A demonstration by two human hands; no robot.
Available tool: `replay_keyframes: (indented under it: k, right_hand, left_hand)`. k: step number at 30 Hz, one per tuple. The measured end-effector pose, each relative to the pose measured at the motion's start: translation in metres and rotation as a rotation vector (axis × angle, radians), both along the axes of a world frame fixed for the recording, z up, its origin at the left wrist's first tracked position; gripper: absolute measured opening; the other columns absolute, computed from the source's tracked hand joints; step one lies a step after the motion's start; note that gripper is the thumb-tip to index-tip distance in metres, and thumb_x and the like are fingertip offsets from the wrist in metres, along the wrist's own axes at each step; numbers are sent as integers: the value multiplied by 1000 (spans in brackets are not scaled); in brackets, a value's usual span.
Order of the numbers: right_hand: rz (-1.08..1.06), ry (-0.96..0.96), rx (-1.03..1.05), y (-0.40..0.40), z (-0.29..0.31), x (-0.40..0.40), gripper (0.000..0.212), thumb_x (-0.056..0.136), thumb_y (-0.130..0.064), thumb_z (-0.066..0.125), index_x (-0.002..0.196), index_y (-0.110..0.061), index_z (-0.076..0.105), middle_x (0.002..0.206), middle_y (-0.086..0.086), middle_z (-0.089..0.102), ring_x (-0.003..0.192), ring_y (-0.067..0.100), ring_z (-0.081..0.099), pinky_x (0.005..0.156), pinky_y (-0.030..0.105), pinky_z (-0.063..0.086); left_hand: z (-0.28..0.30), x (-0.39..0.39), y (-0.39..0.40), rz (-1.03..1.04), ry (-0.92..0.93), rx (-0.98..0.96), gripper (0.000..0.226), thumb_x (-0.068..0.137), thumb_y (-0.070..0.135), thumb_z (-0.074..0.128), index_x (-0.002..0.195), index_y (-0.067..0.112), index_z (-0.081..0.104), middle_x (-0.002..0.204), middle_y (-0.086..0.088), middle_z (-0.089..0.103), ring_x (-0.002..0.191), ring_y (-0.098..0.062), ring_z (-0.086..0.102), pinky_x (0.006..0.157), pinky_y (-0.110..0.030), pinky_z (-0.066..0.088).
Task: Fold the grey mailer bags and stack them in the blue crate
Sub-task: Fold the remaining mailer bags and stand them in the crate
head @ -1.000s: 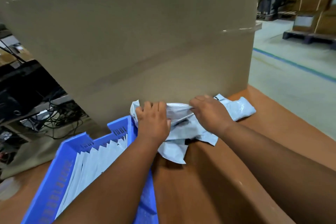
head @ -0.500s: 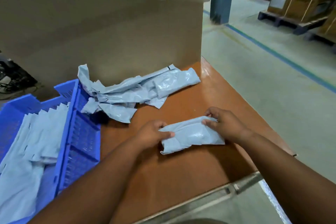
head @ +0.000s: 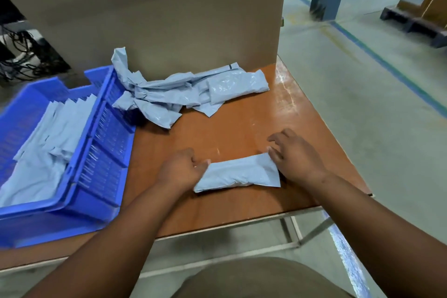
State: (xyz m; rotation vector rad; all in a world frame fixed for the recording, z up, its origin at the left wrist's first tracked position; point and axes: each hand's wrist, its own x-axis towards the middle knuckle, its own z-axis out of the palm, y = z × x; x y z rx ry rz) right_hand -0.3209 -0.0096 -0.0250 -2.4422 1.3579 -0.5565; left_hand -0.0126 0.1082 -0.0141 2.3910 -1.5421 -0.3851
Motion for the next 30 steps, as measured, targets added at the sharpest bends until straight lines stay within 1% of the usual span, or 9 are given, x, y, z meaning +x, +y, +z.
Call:
replay_keyframes:
  k: [2,5,7,9,11,14,20,26,30]
  right_hand:
    - [-23,3,-139,4,7,6,31,102,-37,62,129,-23,66,124,3,61,107,28,59,86,41,54]
    - [-8,25,-230,18,9,30,32,99,-32,65,127,-17,66,137,13,61,120,40,58,102,53,49]
    - [1,128,-166,24,2,47,36,102,-37,55,131,-16,62,156,18,48,144,42,44,118,61,34]
    - [4,266,-6,25,-12,57,48,107,-45,39,144,-18,51,170,16,28,160,37,20,127,64,15]
    - [10,360,85,23,-31,56,58,109,-51,25,159,-23,36,176,12,12,164,33,4,128,64,5]
    - [23,392,70,25,-44,48,69,105,-55,8,168,-27,18,178,8,4,164,30,-4,129,63,-1]
    - [27,430,76,22,-48,48,68,107,-57,7,170,-31,6,179,5,-6,164,29,-11,126,66,-8]
    - [32,472,97,18,-51,49,68,106,-58,7,169,-34,-1,178,5,-13,163,31,-15,124,69,-9]
    - [32,476,108,22,-52,48,68,106,-59,6,169,-34,-3,178,4,-14,163,31,-16,124,69,-9]
  left_hand:
    - [2,-19,1,-124,-258,-171,40,99,53,49,89,16,62,93,-5,64,88,-30,61,74,-41,50]
    - [-4,-71,-8,-238,-343,-243,42,98,42,36,108,13,65,115,-12,65,112,-36,60,96,-48,50]
    - [-12,-102,-22,-217,-342,-171,52,99,39,34,131,9,61,146,-17,57,143,-36,47,120,-52,36]
    - [-21,-119,-34,-182,-324,-39,62,104,40,30,153,6,46,168,-18,35,159,-33,24,131,-52,14]
    - [-35,-126,-41,-181,-355,76,67,108,45,25,163,6,31,174,-16,20,163,-31,10,132,-51,2]
    - [-48,-128,-37,-170,-400,97,73,107,49,20,163,4,35,172,-19,26,162,-31,16,132,-52,0]
    - [-62,-125,-36,-178,-405,52,72,104,47,21,159,6,42,169,-18,35,159,-31,25,132,-50,7]
    - [-66,-122,-36,-202,-315,41,84,97,49,3,165,6,29,174,-16,21,163,-29,16,133,-48,4]
    - [-67,-121,-31,-209,-307,55,85,97,49,-1,167,7,23,176,-15,14,164,-28,10,133,-47,3]
